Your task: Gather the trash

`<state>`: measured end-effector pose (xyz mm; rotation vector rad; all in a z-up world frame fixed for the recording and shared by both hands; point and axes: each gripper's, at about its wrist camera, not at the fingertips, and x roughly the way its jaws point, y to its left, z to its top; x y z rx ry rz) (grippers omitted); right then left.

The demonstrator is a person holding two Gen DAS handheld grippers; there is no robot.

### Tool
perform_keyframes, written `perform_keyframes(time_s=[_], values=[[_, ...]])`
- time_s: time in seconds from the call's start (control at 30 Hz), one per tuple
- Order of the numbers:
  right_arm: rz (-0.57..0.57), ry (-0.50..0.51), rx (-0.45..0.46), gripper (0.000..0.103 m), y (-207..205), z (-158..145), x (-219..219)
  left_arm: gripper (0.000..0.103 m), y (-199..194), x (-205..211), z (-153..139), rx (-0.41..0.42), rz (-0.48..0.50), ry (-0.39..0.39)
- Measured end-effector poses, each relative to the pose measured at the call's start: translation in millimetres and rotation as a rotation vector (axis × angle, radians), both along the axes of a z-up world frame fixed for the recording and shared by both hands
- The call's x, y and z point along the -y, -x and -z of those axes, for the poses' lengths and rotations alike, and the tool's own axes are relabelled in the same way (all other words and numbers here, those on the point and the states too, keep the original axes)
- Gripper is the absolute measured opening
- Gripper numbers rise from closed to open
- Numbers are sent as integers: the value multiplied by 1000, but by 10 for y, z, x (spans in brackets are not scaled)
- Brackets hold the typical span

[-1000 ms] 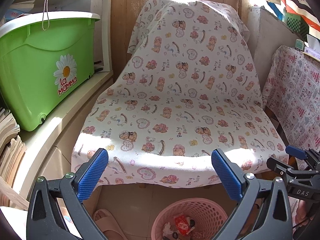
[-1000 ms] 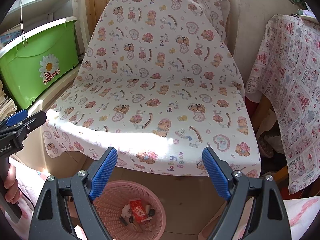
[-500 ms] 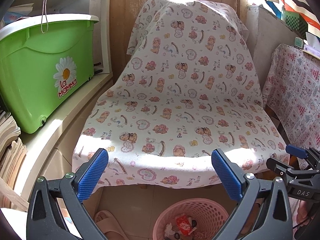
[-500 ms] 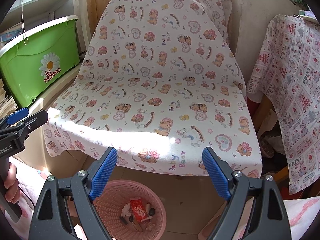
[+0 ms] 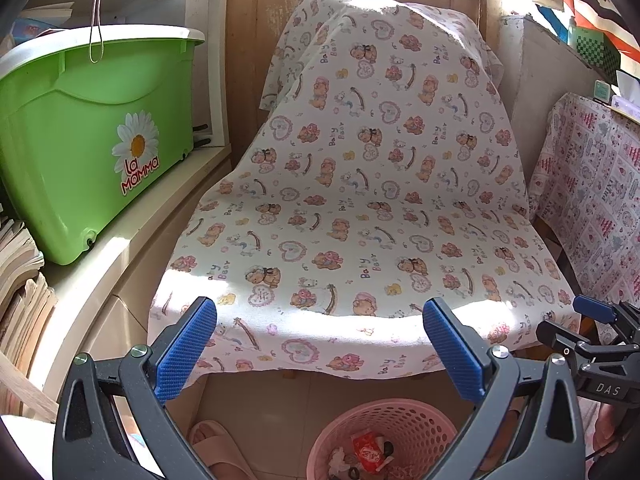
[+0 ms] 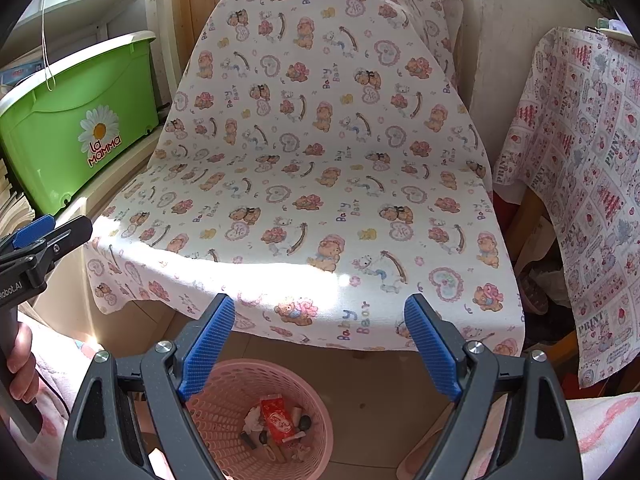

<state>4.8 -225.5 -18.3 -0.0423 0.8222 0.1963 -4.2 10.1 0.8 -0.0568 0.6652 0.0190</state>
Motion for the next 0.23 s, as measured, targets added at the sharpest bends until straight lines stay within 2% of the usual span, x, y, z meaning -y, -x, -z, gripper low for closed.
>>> perform_keyframes(time_s=[0.23], values=[[6,4,-8,88,-2,20,15,102,1,11,4,-3,-2,-1]])
